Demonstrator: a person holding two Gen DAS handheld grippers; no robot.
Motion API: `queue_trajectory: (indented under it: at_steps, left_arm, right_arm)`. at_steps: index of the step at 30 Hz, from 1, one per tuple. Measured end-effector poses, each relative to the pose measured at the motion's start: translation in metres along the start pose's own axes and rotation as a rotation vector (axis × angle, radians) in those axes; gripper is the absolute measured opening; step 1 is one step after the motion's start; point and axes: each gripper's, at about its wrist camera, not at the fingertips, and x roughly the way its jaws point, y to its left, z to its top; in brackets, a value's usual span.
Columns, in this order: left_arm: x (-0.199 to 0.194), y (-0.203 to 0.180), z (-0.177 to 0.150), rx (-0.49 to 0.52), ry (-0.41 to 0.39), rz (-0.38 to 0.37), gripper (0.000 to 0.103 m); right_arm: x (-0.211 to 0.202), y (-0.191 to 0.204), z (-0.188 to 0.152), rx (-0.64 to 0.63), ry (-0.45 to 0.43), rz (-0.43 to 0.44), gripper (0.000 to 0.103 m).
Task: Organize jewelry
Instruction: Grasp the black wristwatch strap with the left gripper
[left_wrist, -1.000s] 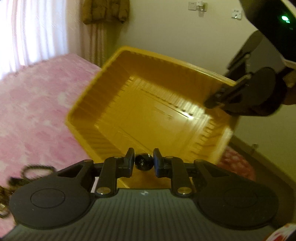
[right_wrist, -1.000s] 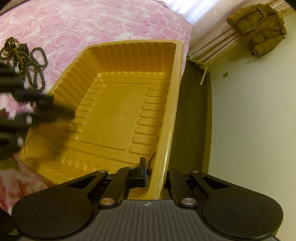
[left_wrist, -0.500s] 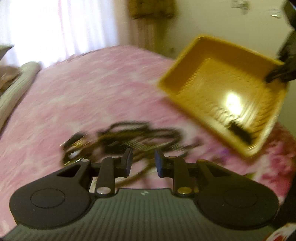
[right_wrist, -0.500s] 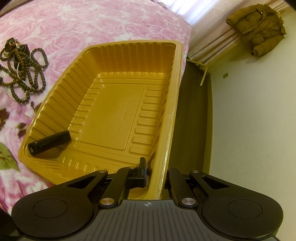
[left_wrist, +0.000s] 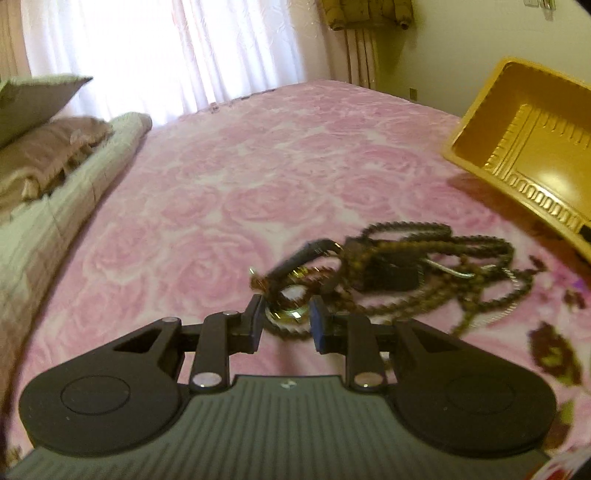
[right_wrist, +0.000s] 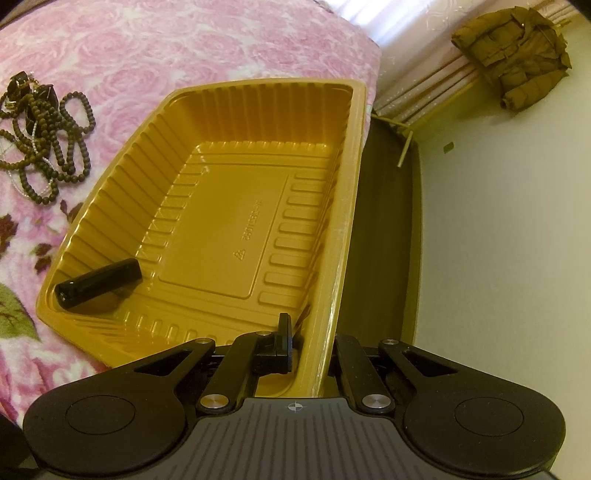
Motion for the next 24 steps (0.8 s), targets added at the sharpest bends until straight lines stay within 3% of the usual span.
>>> queue_trajectory:
  at_steps: [4,10,12,18,24]
  left_arm:
    - [0.016,-0.002,0.008,0.069,-0.003,0.020,0.024]
    - [0.031,-0.007,0.010,0.147,-0.017,-0.009,0.024]
    - [0.034,-0.005,0.011,0.142,-0.005,-0.018,0.016]
    - [0.022,0.006,0.011,0.091,0.001,-0.035,0.005]
    - [-0.008,0.014,0.015,0.065,-0.021,-0.058,0.005]
  right_arm:
    - [0.000,0.000,0.000,0.001,-0.001,0.000,0.004]
    - [0.003,-0.003,-0.001,0.003,0.002,0.004,0.004]
    - [0.003,-0.003,-0.001,0.003,0.002,0.004,0.004]
    - [0.005,-0.006,-0.003,0.005,0.002,0.005,0.005]
    - [0.006,-0.006,-0.004,0.003,-0.002,0.002,0.005]
